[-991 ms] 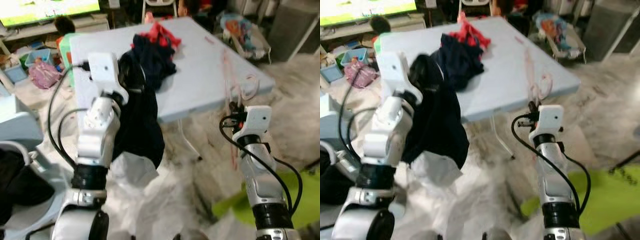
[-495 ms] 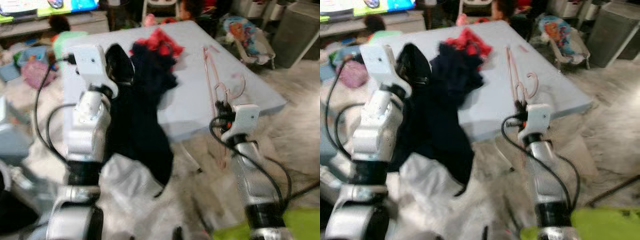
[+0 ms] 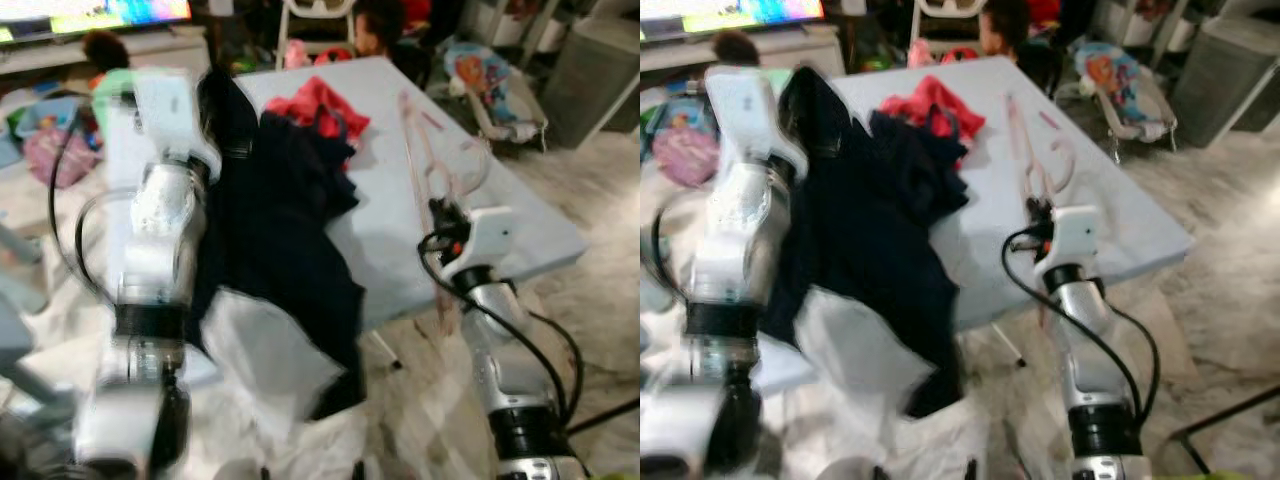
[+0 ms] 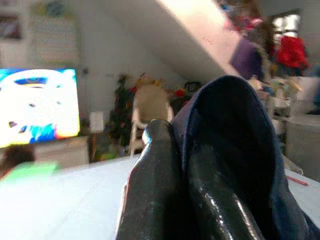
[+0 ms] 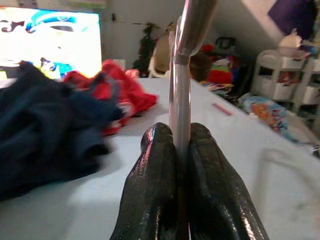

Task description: Hang hanger

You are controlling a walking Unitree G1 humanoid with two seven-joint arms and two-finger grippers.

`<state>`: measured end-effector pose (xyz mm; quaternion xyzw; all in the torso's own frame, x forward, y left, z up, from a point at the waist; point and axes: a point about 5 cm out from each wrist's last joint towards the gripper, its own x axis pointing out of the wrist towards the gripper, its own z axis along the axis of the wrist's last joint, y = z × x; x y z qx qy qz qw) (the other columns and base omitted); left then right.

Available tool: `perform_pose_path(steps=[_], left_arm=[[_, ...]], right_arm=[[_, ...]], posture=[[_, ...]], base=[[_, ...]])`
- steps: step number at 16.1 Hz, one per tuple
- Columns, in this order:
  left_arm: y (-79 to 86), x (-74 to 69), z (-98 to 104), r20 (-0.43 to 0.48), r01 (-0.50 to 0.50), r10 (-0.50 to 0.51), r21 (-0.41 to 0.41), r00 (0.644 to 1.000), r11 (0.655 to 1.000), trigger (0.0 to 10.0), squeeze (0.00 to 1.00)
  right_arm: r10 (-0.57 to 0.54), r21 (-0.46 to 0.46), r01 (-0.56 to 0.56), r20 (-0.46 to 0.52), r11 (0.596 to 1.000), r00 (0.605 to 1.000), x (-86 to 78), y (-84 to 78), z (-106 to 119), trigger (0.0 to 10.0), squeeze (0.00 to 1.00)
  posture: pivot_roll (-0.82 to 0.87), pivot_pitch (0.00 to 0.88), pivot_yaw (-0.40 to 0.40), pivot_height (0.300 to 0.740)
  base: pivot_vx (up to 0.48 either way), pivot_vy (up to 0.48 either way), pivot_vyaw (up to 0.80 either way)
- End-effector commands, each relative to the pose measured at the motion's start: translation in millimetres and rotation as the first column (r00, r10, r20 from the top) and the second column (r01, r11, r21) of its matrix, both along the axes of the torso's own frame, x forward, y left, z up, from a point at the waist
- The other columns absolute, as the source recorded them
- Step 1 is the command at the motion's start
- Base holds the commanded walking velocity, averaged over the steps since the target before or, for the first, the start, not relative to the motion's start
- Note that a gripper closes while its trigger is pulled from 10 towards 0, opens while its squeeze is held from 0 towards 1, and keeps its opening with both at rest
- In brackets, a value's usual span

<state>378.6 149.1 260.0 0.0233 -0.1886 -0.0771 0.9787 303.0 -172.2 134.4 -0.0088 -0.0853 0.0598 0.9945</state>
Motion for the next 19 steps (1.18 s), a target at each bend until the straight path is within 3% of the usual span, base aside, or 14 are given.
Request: perform_pose_path(steps=[1,2,3,6,7,9,10,11,12,13,14,15,16,19], left_arm=[[2.3,6.9,20.8,0.079,-0.001,-0.002,0.034,0.997,0.999,10.0,0.0],[9.6,15.3,30.9,0.086,-0.016,0.012,0.046,0.996,0.999,10.0,0.0],[10.9,24.1,65.8,0.163,0.016,-0.029,0.083,0.986,0.996,10.0,0.0],[-0.3,24.4,106.9,0.292,0.005,-0.042,0.128,0.956,0.992,10.0,0.0],[-6.6,20.6,126.0,0.377,-0.022,-0.048,0.18,0.925,0.983,10.0,0.0],[-16.6,18.5,125.8,0.422,-0.05,-0.079,0.287,0.903,0.957,10.0,0.0],[-16.4,25.9,94.8,0.341,-0.055,-0.065,0.331,0.938,0.942,10.0,0.0],[-0.9,36.9,44.4,0.151,-0.107,0.053,0.376,0.987,0.921,10.0,0.0],[7.9,39.9,22.6,0.046,-0.111,0.102,0.38,0.994,0.918,10.0,0.0],[37.1,37.1,-47.5,-0.317,-0.09,0.193,0.313,0.929,0.946,10.0,0.0],[44.9,30.8,-76.6,-0.453,-0.045,0.212,0.351,0.866,0.935,10.0,0.0],[45.8,25.1,-93.9,-0.523,0.015,0.163,0.319,0.836,0.948,10.0,0.84],[45.9,19.1,-108.2,-0.571,0.103,0.117,0.337,0.813,0.936,10.0,1.0],[47.9,21.3,-99.9,-0.529,0.103,0.141,0.405,0.837,0.909,10.0,1.0]], right_arm=[[-0.021,-0.006,0.021,-0.011,1.0,1.0,0.9,-5.9,-2.1,10.0,0.0],[-0.021,-0.01,0.021,-0.007,1.0,1.0,1.6,-5.8,-0.9,10.0,0.0],[-0.037,-0.013,0.038,0.01,0.999,0.999,3.0,-9.8,3.6,10.0,0.0],[-0.083,-0.017,0.084,0.022,0.996,0.996,2.7,-20.1,6.2,10.0,0.0],[-0.094,-0.019,0.094,0.024,0.995,0.995,1.8,-22.9,6.4,10.0,0.0],[-0.103,-0.018,0.103,0.024,0.994,0.994,-0.9,-24.0,5.7,10.0,0.0],[-0.107,-0.016,0.107,0.016,0.994,0.994,-2.4,-23.7,3.2,10.0,0.0],[-0.105,-0.015,0.105,0.011,0.994,0.994,-2.4,-21.8,1.9,10.0,0.0],[-0.101,-0.016,0.101,0.009,0.995,0.995,-2.0,-20.8,1.5,10.0,0.0],[-0.088,-0.02,0.088,0.005,0.996,0.996,-1.2,-17.9,1.4,10.0,0.0],[-0.082,-0.024,0.083,0.003,0.996,0.997,-1.0,-17.6,1.4,10.0,0.0],[-0.081,-0.028,0.081,0.0,0.996,0.997,-0.5,-18.3,1.2,10.0,0.0],[-0.084,-0.034,0.084,-0.006,0.996,0.996,0.2,-20.6,0.4,10.0,0.0],[-0.083,-0.034,0.082,-0.012,0.996,0.996,2.8,-17.8,-0.1,10.0,0.0]], posture=[[0.01,0.01,-0.019,0.74],[0.01,0.01,-0.019,0.74],[0.0,0.004,-0.012,0.74],[-0.02,0.002,0.002,0.74],[-0.03,0.003,0.003,0.74],[-0.03,0.002,0.005,0.74],[-0.03,0.002,0.005,0.74],[-0.03,0.01,0.0,0.74],[-0.03,0.01,0.0,0.74],[-0.03,0.012,-0.003,0.74],[-0.03,0.013,-0.01,0.74],[-0.03,0.013,-0.01,0.74],[-0.03,0.014,-0.013,0.74],[-0.02,0.011,-0.013,0.74]], base=[[0.0,0.0,0.0],[0.0,0.0,0.0],[0.0,0.0,0.0],[0.0,0.0,0.0],[0.0,0.0,0.0],[0.0,0.0,0.0],[0.0,0.0,0.0],[0.0,0.0,0.0],[0.0,0.0,0.0],[0.0,0.0,0.0],[0.0,0.0,0.0],[0.0,0.0,0.0],[0.0,0.0,0.0],[0.0,0.0,0.0]])
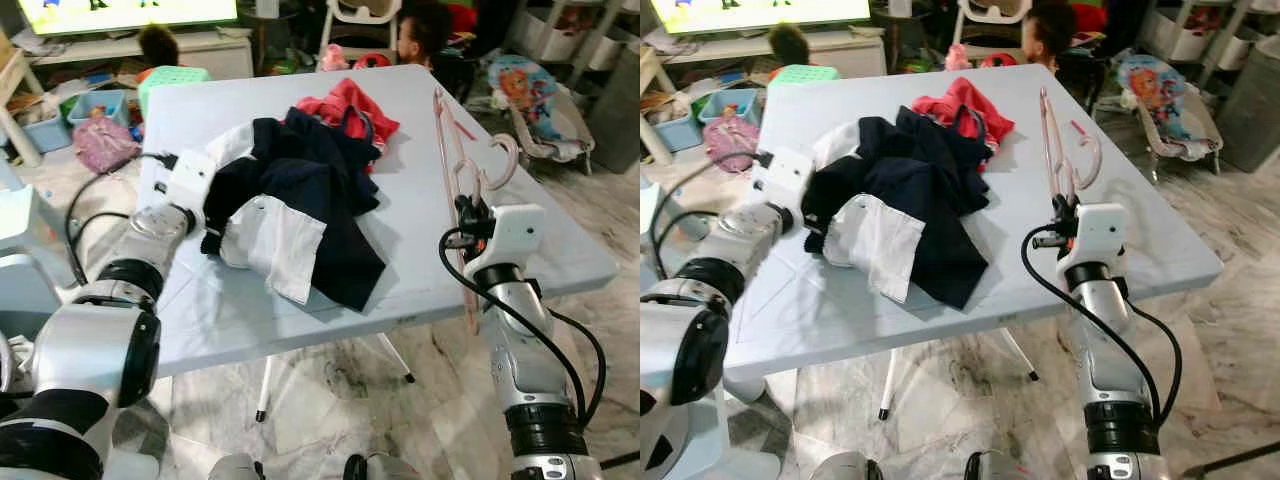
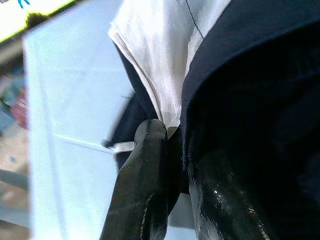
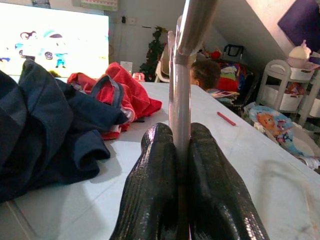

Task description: Hang hanger

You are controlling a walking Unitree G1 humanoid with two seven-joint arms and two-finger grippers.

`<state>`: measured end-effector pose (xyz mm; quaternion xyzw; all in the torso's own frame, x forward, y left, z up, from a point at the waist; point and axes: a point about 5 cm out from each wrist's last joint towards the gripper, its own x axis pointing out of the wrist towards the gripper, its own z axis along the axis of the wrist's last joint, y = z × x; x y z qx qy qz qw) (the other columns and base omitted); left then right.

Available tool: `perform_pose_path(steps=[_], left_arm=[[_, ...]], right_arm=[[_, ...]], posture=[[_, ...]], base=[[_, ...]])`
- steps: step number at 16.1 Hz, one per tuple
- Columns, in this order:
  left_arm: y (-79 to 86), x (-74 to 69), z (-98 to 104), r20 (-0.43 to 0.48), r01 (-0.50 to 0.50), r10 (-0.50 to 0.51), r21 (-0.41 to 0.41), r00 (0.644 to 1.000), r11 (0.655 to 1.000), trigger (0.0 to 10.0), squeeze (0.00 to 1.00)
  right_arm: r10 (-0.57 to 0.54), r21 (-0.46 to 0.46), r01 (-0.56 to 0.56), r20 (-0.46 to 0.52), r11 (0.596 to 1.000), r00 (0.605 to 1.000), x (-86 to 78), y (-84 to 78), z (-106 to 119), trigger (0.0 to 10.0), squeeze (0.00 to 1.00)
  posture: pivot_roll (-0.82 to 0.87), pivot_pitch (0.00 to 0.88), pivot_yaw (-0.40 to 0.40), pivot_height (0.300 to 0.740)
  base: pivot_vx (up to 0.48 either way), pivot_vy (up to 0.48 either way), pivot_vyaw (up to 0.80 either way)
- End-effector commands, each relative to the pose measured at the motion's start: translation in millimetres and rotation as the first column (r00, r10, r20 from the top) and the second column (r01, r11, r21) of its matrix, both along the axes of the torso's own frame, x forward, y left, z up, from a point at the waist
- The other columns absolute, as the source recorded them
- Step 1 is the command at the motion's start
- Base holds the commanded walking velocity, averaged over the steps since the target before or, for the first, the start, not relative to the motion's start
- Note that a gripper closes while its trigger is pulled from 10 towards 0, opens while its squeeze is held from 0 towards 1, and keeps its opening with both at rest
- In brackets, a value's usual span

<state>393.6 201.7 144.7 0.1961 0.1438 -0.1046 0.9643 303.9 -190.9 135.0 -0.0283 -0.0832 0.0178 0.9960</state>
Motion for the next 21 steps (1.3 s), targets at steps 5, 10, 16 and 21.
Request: perform_pose_path(steps=[5,10,16,21], left_arm=[[-31.6,11.3,70.2,0.383,0.199,-0.273,0.222,0.883,0.955,10.0,1.0],[-23.2,-9.1,37.8,0.351,0.205,-0.265,0.198,0.898,0.959,10.0,1.0],[-56.7,-43.4,-1.3,0.109,0.131,-0.097,-0.372,0.989,0.919,10.0,1.0],[-82.9,-58.8,11.5,0.238,0.157,-0.072,-0.358,0.969,0.92,10.0,1.0]], right_arm=[[0.017,-0.005,-0.017,-0.021,1.0,1.0,-0.6,6.1,-5.2,10.0,0.0],[0.019,-0.014,-0.02,-0.026,1.0,0.999,0.3,0.9,-4.4,10.0,0.0],[0.053,-0.012,-0.053,-0.034,0.999,0.998,4.4,10.0,-5.5,10.0,0.0],[0.048,-0.008,-0.048,-0.027,0.999,0.998,1.9,8.1,-4.7,10.0,0.0]], posture=[[0.0,0.01,-0.001,0.74],[0.0,0.016,-0.009,0.74],[0.01,0.022,-0.015,0.74],[0.0,0.03,-0.007,0.74]], base=[[0.0,0.0,0.0],[0.0,0.0,0.0],[0.0,0.0,0.0],[0.0,0.0,0.0]])
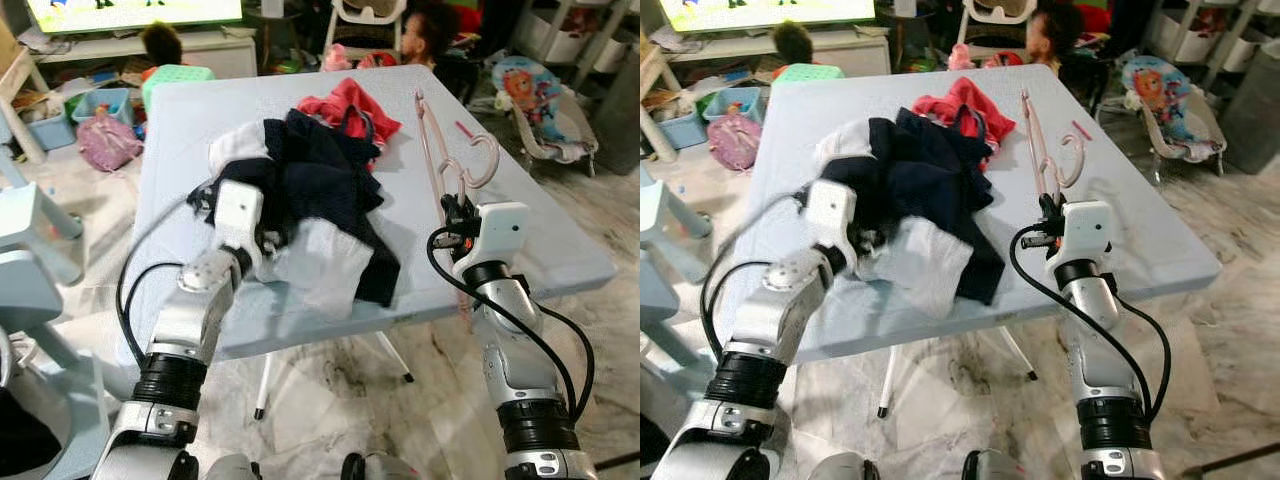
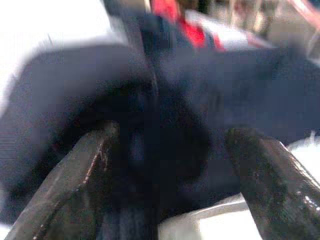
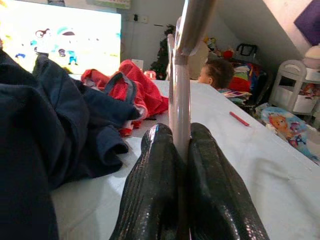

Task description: Hang hanger

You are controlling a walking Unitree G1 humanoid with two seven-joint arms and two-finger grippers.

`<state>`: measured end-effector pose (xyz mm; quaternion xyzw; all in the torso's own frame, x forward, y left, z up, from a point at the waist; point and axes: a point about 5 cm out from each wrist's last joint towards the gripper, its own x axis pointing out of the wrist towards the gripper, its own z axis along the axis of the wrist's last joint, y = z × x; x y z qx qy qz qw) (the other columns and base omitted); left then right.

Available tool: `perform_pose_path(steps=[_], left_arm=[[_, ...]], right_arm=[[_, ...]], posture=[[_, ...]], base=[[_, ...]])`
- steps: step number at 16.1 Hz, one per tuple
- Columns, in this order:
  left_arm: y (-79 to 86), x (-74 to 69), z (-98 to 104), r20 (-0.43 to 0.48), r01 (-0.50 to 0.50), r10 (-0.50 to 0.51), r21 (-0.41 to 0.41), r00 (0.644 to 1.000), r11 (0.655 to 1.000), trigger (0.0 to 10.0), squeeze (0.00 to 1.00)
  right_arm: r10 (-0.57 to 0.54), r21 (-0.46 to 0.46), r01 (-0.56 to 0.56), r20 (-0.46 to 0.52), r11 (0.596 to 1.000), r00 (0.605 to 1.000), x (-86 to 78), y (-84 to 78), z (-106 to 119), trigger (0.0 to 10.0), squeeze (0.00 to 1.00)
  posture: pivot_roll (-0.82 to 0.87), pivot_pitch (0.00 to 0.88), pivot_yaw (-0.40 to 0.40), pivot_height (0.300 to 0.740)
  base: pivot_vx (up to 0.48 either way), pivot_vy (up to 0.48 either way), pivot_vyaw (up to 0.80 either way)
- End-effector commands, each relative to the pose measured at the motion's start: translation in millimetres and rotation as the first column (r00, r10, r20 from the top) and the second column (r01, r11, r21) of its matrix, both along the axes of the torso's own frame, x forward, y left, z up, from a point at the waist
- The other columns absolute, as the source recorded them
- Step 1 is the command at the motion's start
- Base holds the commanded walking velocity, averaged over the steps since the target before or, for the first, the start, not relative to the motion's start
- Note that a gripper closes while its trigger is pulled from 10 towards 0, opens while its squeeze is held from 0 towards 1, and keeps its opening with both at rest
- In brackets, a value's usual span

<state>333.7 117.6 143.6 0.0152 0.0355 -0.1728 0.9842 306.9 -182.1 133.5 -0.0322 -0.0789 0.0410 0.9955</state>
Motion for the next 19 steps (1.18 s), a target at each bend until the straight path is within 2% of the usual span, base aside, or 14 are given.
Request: perform_pose_path(steps=[1,2,3,4,5,6,8,9,11,13,14,15,17,19], left_arm=[[4.4,-0.9,21.4,0.164,-0.072,0.066,0.03,0.984,0.997,10.0,1.0],[5.3,-3.4,23.5,0.199,-0.088,0.077,0.045,0.977,0.995,10.0,1.0],[11.4,-12.8,23.8,0.297,-0.164,0.127,0.103,0.946,0.981,10.0,0.98],[16.4,-19.9,23.0,0.347,-0.206,0.148,0.138,0.926,0.969,10.0,0.64],[17.2,-24.9,26.0,0.352,-0.208,0.156,0.117,0.923,0.971,10.0,0.15],[14.7,-30.2,28.8,0.332,-0.18,0.141,0.091,0.933,0.979,10.0,0.16],[0.9,-44.0,31.3,0.271,-0.053,0.046,0.02,0.962,0.998,10.0,0.39],[-4.6,-50.8,30.5,0.246,0.008,-0.004,-0.014,0.969,1.0,10.0,0.42],[-13.5,-66.9,26.6,0.272,0.129,-0.126,0.006,0.954,0.992,10.0,0.44],[-18.4,-79.6,3.7,0.14,0.268,-0.269,0.028,0.953,0.963,10.0,0.35],[-20.2,-84.0,-1.0,0.113,0.321,-0.323,0.042,0.94,0.946,10.0,0.3],[-22.0,-89.8,-10.4,0.023,0.382,-0.383,0.029,0.923,0.924,10.0,0.22],[-25.1,-91.1,-24.7,-0.064,0.44,-0.439,0.007,0.896,0.898,10.0,0.0],[-21.9,-79.9,-41.3,-0.13,0.472,-0.461,0.066,0.878,0.879,10.0,0.0]], right_arm=[[-0.001,0.007,0.001,-0.015,1.0,1.0,-1.8,-1.1,-3.4,10.0,0.0],[-0.002,0.008,0.002,-0.014,1.0,1.0,-2.0,-1.1,-3.5,10.0,0.0],[-0.005,0.014,0.005,-0.01,1.0,1.0,-2.0,-0.1,-3.6,10.0,0.0],[-0.004,0.013,0.004,-0.005,1.0,1.0,-2.3,1.0,-2.4,10.0,0.0],[-0.004,0.011,0.004,-0.002,1.0,1.0,-2.4,0.2,-1.7,10.0,0.0],[-0.006,0.008,0.006,-0.001,1.0,1.0,-2.9,-1.7,-1.5,10.0,0.0],[-0.009,0.003,0.009,-0.004,1.0,1.0,-3.2,-5.1,-2.6,10.0,0.0],[-0.01,0.003,0.01,-0.005,1.0,1.0,-3.2,-5.2,-2.7,10.0,0.0],[-0.007,0.003,0.007,-0.005,1.0,1.0,-1.9,-2.9,-3.1,10.0,0.0],[0.004,-0.003,-0.004,-0.003,1.0,1.0,-0.9,1.2,-3.4,10.0,0.0],[0.004,-0.003,-0.004,-0.003,1.0,1.0,-1.0,1.3,-3.3,10.0,0.0],[0.0,-0.005,0.0,-0.003,1.0,1.0,-1.4,-0.3,-3.4,10.0,0.0],[-0.007,-0.012,0.007,-0.005,1.0,1.0,-1.8,-3.0,-3.8,10.0,0.0],[-0.01,-0.018,0.01,-0.004,1.0,1.0,-1.8,-3.8,-2.9,10.0,0.0]], posture=[[0.0,0.031,-0.006,0.74],[0.01,0.032,-0.005,0.74],[0.01,0.032,-0.005,0.74],[0.01,0.032,-0.005,0.74],[0.01,0.037,-0.008,0.74],[0.01,0.037,-0.009,0.74],[0.02,0.038,-0.01,0.74],[0.02,0.038,-0.011,0.74],[0.03,0.039,-0.012,0.74],[0.03,0.04,-0.013,0.74],[0.03,0.043,-0.014,0.74],[0.03,0.045,-0.014,0.74],[0.03,0.047,-0.013,0.74],[0.02,0.048,-0.015,0.74]], base=[[0.0,0.0,0.0],[0.0,0.0,0.0],[0.0,0.0,0.0],[0.0,0.0,0.0],[0.0,0.0,0.0],[0.0,0.0,0.0],[0.0,0.0,0.0],[0.0,0.0,0.0],[0.0,0.0,0.0],[0.0,0.0,0.0],[0.0,0.0,0.0],[0.0,0.0,0.0],[0.0,0.0,0.0],[0.0,0.0,0.0]])
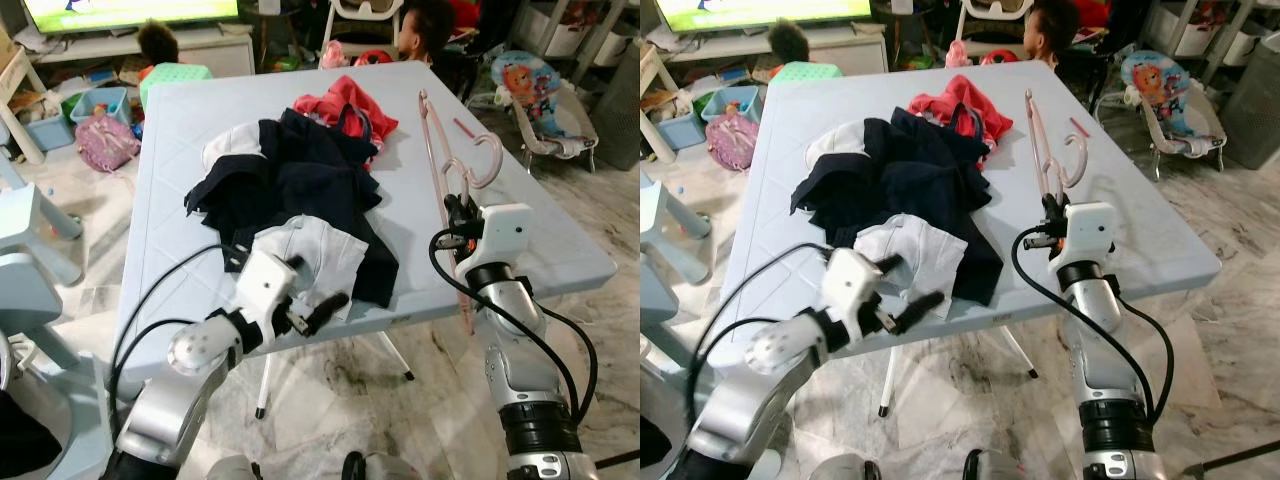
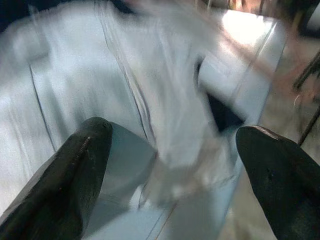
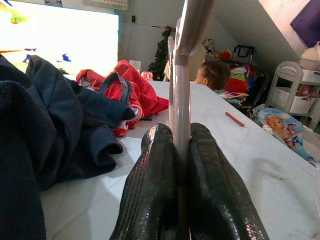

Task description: Hang hanger

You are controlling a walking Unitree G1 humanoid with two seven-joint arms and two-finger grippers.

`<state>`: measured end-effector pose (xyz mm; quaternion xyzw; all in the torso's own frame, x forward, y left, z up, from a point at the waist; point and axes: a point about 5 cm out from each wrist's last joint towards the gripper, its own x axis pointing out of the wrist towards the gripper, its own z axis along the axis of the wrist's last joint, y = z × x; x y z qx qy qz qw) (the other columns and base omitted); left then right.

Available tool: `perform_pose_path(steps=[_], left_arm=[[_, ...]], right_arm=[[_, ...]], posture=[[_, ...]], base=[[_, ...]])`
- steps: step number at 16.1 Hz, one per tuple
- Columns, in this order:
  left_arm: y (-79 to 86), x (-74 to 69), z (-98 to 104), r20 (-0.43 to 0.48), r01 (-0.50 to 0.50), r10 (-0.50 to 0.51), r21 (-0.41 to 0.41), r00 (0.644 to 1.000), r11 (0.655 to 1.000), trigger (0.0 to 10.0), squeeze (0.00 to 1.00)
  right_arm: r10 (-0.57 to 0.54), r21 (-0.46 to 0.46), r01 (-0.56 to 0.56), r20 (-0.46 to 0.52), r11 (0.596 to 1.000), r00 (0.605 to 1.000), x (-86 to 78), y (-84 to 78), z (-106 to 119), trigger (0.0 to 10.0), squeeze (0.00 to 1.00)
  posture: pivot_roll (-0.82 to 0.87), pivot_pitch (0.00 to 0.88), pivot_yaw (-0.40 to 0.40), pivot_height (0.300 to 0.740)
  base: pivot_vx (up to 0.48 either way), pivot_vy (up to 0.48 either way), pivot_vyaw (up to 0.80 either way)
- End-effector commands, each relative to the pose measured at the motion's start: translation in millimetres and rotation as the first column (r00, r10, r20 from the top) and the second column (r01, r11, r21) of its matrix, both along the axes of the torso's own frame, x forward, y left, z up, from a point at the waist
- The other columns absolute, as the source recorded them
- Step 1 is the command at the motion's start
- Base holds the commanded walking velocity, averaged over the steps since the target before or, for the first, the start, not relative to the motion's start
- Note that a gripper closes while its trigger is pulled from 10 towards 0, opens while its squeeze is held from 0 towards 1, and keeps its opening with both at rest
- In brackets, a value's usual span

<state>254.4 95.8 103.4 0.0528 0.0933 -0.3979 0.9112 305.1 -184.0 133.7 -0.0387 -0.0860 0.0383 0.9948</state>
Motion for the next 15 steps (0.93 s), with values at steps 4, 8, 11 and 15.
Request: perform_pose_path(steps=[4,8,11,15], left_arm=[[23.9,59.9,-15.7,-0.028,-0.162,0.167,0.133,0.986,0.978,10.0,0.0],[41.2,98.6,-10.4,0.008,-0.296,0.3,0.181,0.954,0.938,10.0,0.0],[42.4,120.0,11.2,0.078,-0.356,0.348,0.157,0.934,0.921,10.0,0.0],[23.4,110.0,34.8,0.243,-0.338,0.333,-0.02,0.911,0.941,10.0,0.0]], right_arm=[[-0.012,-0.021,0.012,-0.017,1.0,1.0,-0.8,-5.4,0.0,10.0,0.0],[-0.022,-0.028,0.021,-0.018,0.999,1.0,-1.0,-8.2,0.6,10.0,0.0],[-0.021,-0.03,0.021,-0.01,0.999,1.0,0.6,-7.8,4.5,10.0,0.0],[-0.031,-0.026,0.03,-0.023,0.999,0.999,-4.7,-5.1,-5.4,10.0,0.0]], posture=[[-0.01,0.048,-0.025,0.74],[-0.04,0.037,-0.028,0.74],[-0.05,0.028,-0.026,0.74],[-0.04,0.013,-0.001,0.74]], base=[[0.0,0.0,0.0],[0.0,0.0,0.0],[0.0,0.0,0.0],[0.0,0.0,0.0]])
